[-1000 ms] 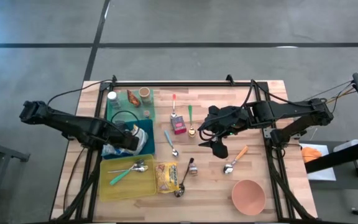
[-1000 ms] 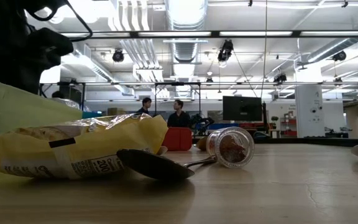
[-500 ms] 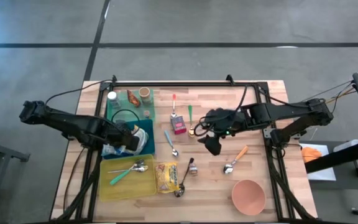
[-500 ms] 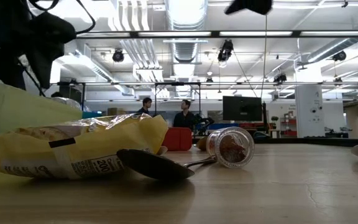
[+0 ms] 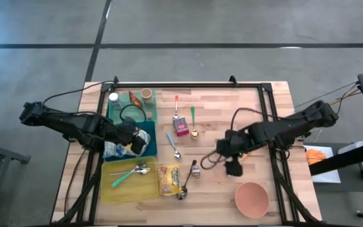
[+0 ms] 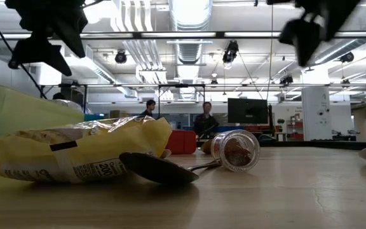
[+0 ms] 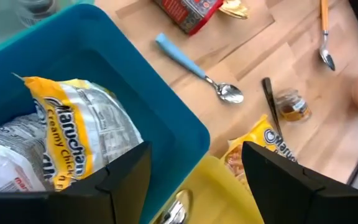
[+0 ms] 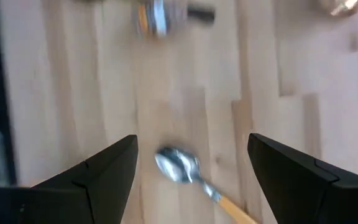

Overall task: Pick & Place Food Item
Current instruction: Put the yellow spoon into the yellow bin

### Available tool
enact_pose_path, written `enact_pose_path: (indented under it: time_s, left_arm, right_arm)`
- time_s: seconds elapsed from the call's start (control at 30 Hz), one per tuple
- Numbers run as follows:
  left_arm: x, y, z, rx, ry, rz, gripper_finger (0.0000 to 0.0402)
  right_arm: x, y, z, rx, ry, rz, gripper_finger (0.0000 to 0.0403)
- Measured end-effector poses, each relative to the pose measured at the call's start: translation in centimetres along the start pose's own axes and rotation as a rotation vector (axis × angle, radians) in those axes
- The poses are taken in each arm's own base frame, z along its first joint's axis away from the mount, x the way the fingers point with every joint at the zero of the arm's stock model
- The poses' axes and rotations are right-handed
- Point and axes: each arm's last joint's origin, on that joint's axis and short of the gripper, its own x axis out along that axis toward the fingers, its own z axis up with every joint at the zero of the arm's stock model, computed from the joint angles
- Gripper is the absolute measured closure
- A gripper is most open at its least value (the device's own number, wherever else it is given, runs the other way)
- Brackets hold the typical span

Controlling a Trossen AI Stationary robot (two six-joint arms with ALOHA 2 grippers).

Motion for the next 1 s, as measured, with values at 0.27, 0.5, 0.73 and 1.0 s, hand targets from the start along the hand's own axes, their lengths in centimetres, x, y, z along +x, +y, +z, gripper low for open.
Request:
enact_pose_path:
  time_s: [0.27,0.5,0.73,1.0]
  left_arm:
    - [0.1,-0.5,0.2,-0.011,-0.019,-0.046,0.0146]
    - [0.0,-1.2,0.5,-0.029,-0.048,-0.119,0.0146]
    - [0.0,-1.4,0.6,-0.076,-0.052,-0.138,0.0146]
    - [0.1,-1.4,0.6,-0.089,-0.051,-0.137,0.0146]
  right_arm:
    - [4.2,-0.4,-4.1,-0.144,0.164,-0.097,0.0101]
    - [6.4,-1.4,-6.2,-0.265,0.215,-0.176,0.0101]
    - [8.4,-2.1,-7.8,-0.312,0.244,-0.133,0.0101]
    - [9.3,-2.5,-8.4,-0.38,0.232,-0.139,0.017]
